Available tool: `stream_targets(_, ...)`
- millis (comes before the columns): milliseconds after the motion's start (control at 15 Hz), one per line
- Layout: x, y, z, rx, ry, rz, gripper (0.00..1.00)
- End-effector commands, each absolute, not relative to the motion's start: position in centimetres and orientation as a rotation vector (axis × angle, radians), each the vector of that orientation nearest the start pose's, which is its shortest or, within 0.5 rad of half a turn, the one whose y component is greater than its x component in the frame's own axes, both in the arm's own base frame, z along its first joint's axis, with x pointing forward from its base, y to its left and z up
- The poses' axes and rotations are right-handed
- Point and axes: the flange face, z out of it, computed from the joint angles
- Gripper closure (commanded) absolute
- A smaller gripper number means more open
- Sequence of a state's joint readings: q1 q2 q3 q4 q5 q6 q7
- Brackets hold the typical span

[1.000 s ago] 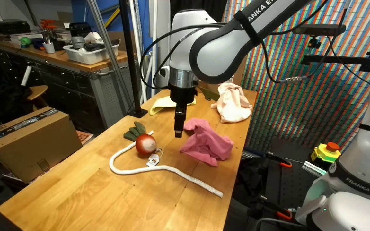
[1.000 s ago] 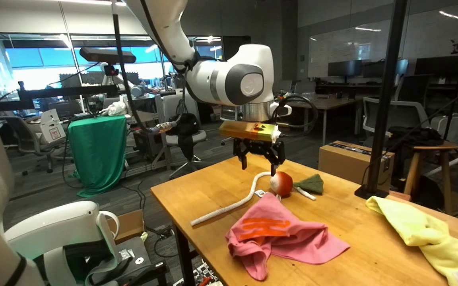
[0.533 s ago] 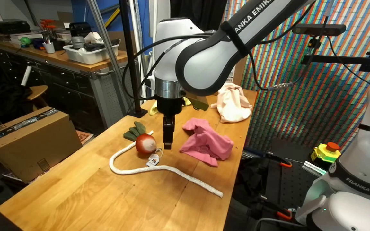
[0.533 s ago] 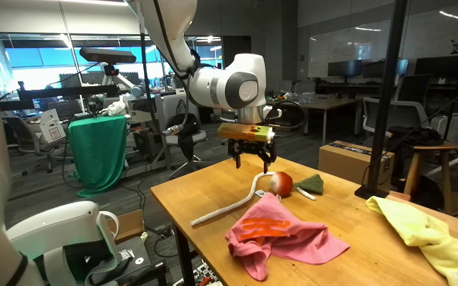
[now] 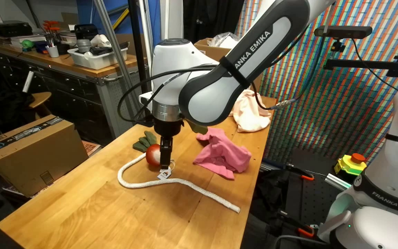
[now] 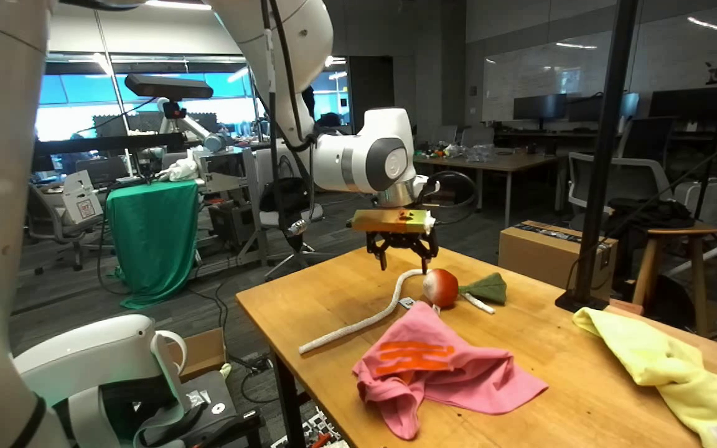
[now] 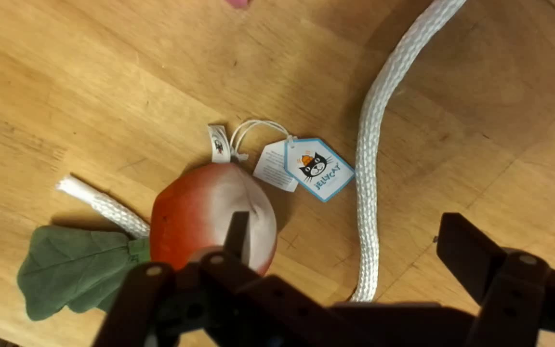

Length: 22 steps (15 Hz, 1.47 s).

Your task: Separate the clothes and the plush toy

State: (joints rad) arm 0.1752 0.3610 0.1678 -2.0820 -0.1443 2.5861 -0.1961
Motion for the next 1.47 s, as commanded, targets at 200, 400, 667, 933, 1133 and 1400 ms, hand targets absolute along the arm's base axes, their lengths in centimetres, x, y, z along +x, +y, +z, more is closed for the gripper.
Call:
stream_targets(200, 59.4, 21.9, 24.9, -3.025, -0.960, -0.347, 0.00)
stream_targets(400, 60.2, 21.8, 24.3, -3.050, -0.957, -0.368, 0.00)
stream_targets(667, 60.9, 21.5, 24.3, -3.092, -0.956, -0.397, 0.00)
stream_targets(933, 61.1, 21.5, 24.7, -3.125, -0.985, -0.437, 0.00)
stream_targets(1133, 61.2, 21.4, 24.6, -3.143, -0.998, -0.442, 0.00)
stream_targets(1400, 61.3, 21.1, 24.1, -3.159, -0.996, -0.430, 0.00)
